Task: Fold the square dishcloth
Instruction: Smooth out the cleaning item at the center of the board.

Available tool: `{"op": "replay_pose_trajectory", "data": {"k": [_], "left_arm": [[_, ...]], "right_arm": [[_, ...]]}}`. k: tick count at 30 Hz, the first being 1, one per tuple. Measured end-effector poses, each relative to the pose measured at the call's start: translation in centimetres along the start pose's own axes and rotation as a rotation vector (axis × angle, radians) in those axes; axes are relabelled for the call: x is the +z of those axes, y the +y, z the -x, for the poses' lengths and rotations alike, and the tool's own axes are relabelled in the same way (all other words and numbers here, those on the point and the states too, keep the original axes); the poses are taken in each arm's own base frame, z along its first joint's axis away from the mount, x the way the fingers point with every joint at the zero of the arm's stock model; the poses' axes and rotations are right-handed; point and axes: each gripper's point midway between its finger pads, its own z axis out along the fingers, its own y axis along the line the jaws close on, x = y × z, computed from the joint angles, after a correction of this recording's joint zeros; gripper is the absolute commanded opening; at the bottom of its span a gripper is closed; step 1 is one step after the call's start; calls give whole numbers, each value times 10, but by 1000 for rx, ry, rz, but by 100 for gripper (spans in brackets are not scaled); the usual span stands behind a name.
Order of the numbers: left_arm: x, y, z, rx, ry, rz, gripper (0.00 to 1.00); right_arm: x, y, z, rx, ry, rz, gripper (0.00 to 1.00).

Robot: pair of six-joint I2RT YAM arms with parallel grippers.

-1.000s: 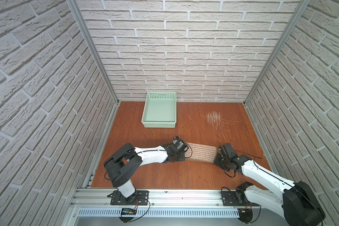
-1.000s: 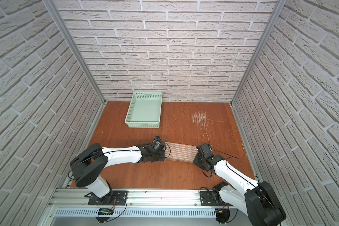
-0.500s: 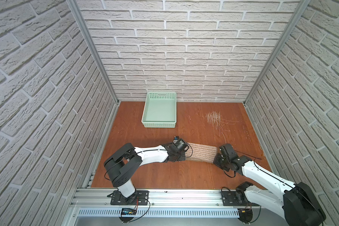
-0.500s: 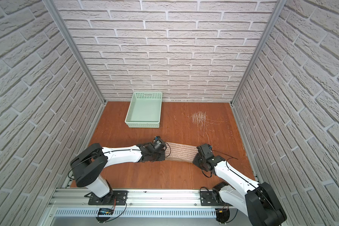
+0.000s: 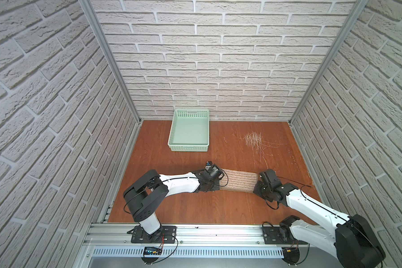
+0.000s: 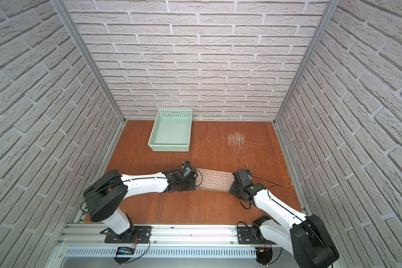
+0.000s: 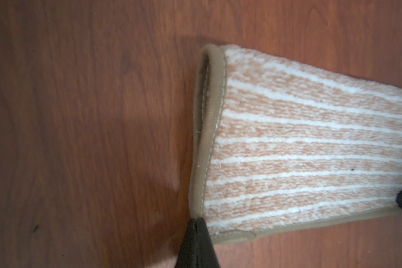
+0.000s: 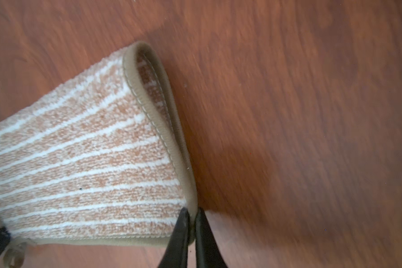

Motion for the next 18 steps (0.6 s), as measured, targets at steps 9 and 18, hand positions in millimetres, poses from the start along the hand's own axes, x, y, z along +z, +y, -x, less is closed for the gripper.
{"op": "replay_pose_trajectory", "data": {"k": [9,18], "left_arm": [[0,8,9,-26,-51,42,22],[-25,14,31,-59,-166,74,26]], "right_arm": [[2,3,5,-12,-14,-7,29],[-14,-7,10,-26,-54,-37,39]]}}
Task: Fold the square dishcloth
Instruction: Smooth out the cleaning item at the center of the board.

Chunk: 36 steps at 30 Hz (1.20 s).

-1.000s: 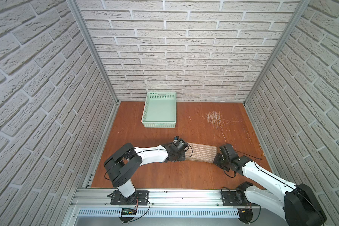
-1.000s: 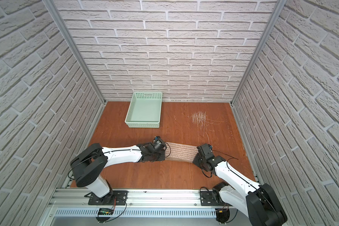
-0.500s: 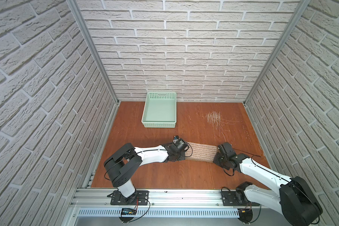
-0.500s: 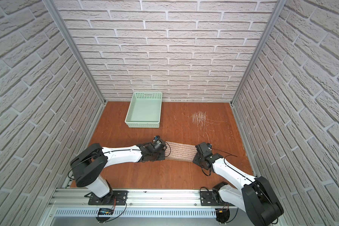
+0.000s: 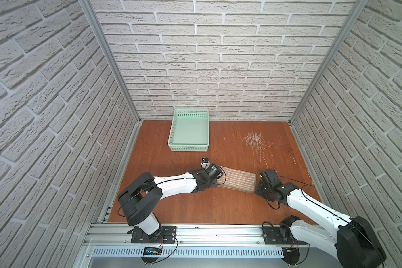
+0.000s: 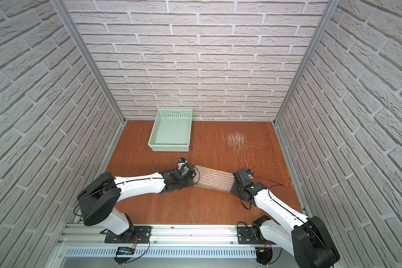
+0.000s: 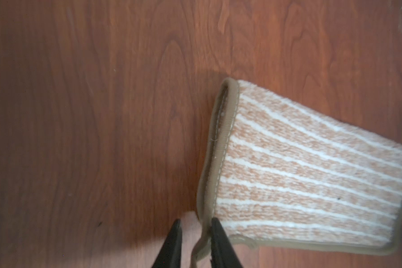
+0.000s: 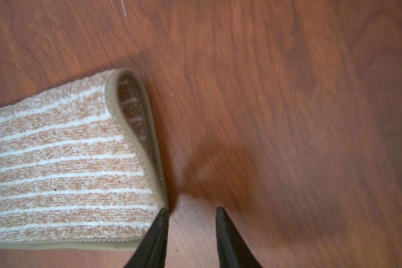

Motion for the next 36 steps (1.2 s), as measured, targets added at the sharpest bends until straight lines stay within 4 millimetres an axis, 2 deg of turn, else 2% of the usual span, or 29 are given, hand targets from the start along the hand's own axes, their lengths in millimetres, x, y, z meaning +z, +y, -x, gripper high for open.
{"op": "replay_pose_trajectory", "data": {"k": [5,11,19,23,28,36], "left_arm": [[-12,0,15,-17,-64,1,28],[-12,3,15,-13,-68,17,28],[-5,6,12,-6,-57,40,27],[0,9,8,-1,-47,55,27],[6,11,5,4,-38,67,27],[12,13,2,-2,-51,57,28]], "right_arm": [[-8,-5,5,-2,-33,-16,39],[-13,-2,10,-23,-44,-11,36],[-19,38,30,-42,-52,88,24],[-12,60,38,-55,-40,122,19],[6,77,47,-66,-23,114,15],[36,84,54,-73,-11,54,11]]}}
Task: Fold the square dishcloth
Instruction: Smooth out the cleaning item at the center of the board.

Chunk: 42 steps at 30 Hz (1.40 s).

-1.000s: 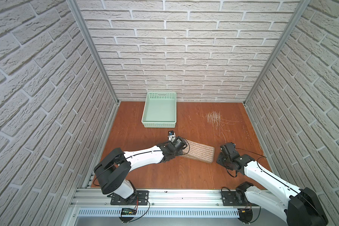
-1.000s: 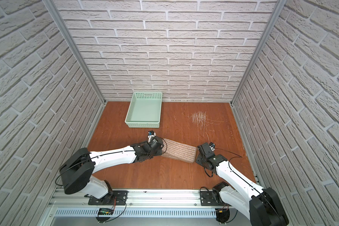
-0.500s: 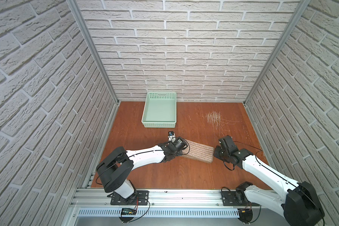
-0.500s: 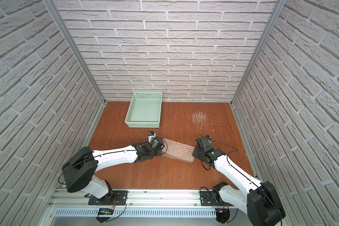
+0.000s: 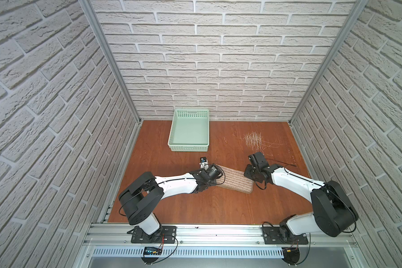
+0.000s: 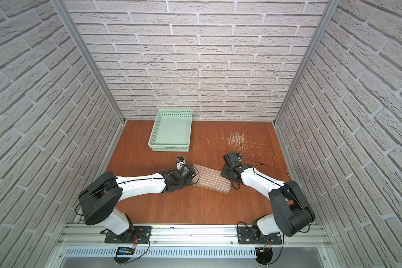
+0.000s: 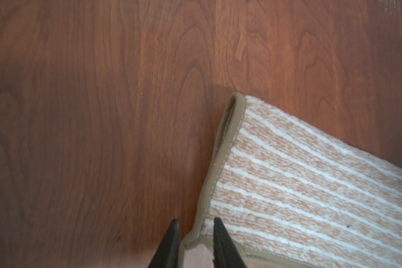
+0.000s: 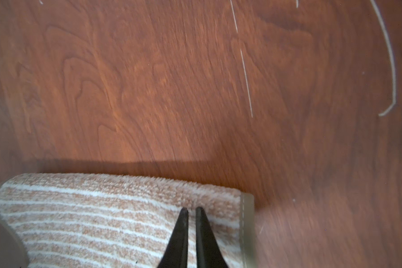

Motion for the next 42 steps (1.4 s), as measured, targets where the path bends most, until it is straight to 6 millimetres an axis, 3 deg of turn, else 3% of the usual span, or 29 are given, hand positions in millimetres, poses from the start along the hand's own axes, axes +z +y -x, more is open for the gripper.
{"op": "replay_pose_trajectory", "data": {"k": [6,12,17,23,26,31,37,42], "left_arm": [[8,11,-3,-23,-12,2,27],[9,28,-7,-54,-19,16,28],[-15,14,24,-68,-93,-50,28],[-33,-26,80,-62,-177,-153,24],[-26,-42,92,-44,-163,-192,24],[-3,-61,86,6,-90,-223,22],[27,-57,64,25,11,-220,20],[45,-43,61,-3,48,-199,19]], "right_arm": [[18,-7,-5,-5,17,-45,9],[21,-2,1,-25,9,-45,10],[19,15,17,-102,-1,-33,11],[2,35,39,-159,-38,-9,13],[-5,28,38,-163,-33,-33,14],[-16,16,33,-131,-38,-59,13],[-12,-6,18,-103,-21,-109,14],[-6,-11,16,-92,-19,-136,14]]}}
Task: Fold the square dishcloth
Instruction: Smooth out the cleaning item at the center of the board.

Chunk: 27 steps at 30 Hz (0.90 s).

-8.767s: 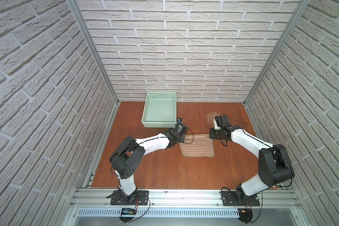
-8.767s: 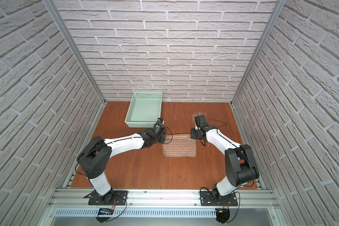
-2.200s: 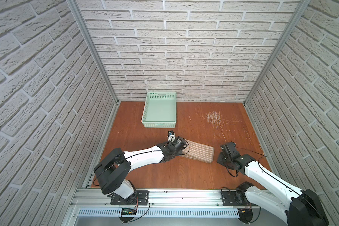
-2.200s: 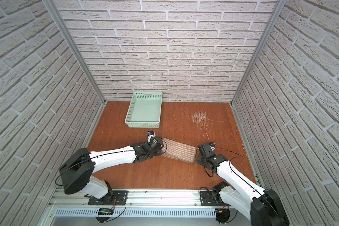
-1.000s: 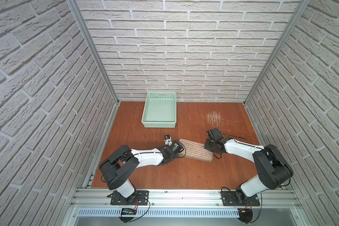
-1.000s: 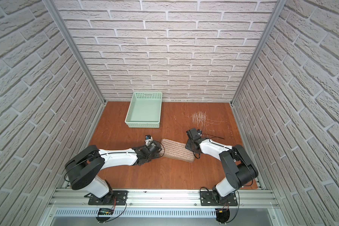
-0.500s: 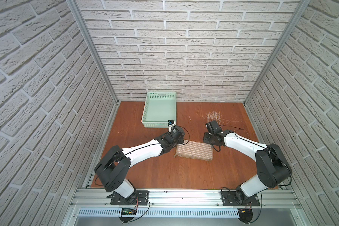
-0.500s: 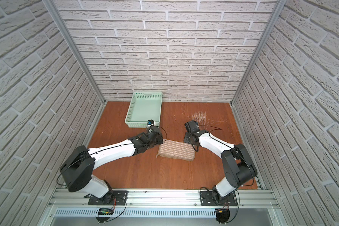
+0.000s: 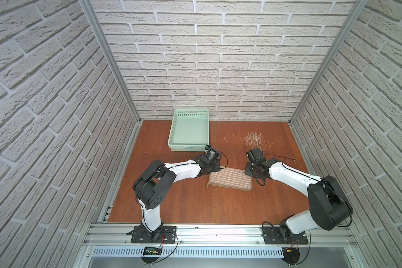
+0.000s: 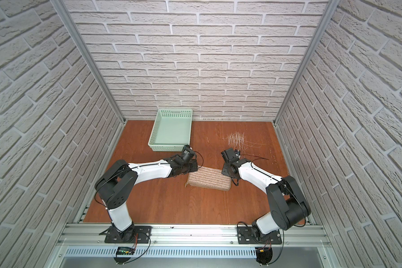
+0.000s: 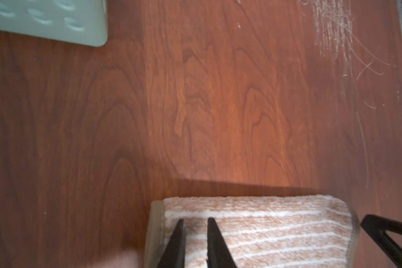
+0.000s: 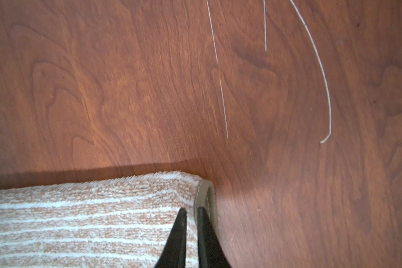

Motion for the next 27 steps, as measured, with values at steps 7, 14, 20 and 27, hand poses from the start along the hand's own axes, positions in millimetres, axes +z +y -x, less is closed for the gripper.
{"op": "replay_pose_trajectory", "data": {"k": [7,14,20,27], "left_arm": [[7,9,3,-40,-5,-3,18],[15,19,-7,-70,2,4,17],[15,23,0,-89,-30,7,22],[12,32,12,-85,-63,28,25]], "right_arm": [[19,-8,-3,3,19,-49,13],[34,-11,5,-2,12,-54,12],[44,-3,30,-22,-7,-38,11],[42,2,50,-41,-5,-21,18]]}}
